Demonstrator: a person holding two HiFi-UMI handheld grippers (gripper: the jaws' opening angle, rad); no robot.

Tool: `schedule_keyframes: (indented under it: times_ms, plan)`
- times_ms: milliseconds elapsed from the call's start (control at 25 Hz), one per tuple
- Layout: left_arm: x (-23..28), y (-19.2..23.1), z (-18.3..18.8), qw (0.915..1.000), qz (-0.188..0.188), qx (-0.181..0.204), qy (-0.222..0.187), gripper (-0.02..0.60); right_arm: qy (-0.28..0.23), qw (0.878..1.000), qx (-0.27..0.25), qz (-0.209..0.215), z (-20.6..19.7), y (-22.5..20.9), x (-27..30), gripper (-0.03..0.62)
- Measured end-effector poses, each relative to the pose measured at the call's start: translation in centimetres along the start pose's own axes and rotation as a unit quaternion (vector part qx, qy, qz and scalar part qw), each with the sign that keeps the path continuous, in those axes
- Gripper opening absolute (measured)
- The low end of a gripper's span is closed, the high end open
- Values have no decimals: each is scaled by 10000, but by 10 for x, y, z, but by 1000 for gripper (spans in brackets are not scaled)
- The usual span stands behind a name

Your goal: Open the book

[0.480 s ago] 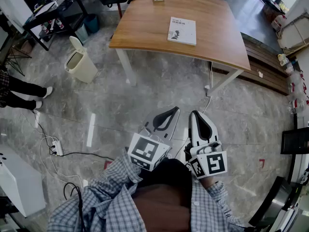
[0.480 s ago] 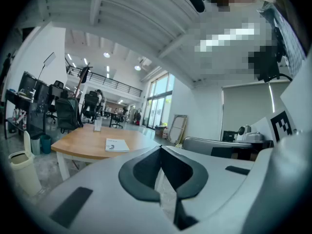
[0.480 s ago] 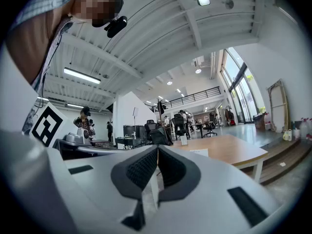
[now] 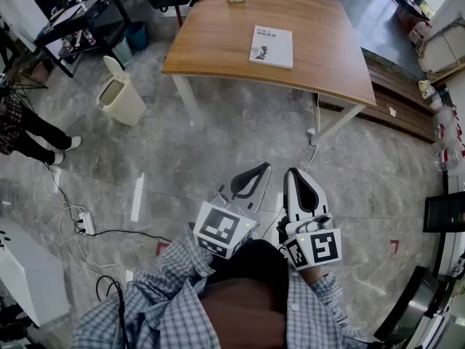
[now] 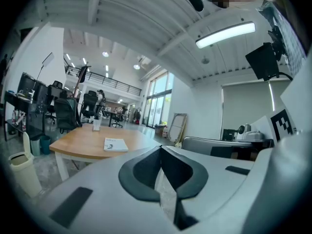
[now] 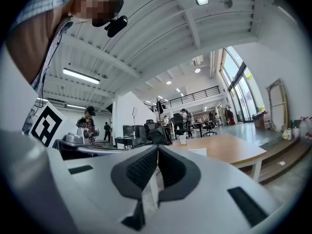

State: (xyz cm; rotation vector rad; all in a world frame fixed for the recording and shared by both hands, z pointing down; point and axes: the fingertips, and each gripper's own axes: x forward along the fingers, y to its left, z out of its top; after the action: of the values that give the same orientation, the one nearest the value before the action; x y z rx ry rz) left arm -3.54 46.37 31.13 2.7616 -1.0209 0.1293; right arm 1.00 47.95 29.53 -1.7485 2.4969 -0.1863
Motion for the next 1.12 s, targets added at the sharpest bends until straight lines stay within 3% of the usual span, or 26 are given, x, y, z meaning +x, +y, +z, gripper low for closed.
schedule_keyframes:
  times_ms: [360, 760, 1120]
  plan:
    - [12, -6, -2, 9999, 103, 19, 15, 8, -33, 9998, 171, 37, -1, -17, -4, 19]
    - [19, -8, 1, 9983, 572, 34, -62, 8, 63, 9992, 347, 166, -6, -40, -6, 19]
    - [43, 43, -4, 9961, 789, -383, -123, 8, 250, 9993, 194, 206, -24, -54, 36, 20]
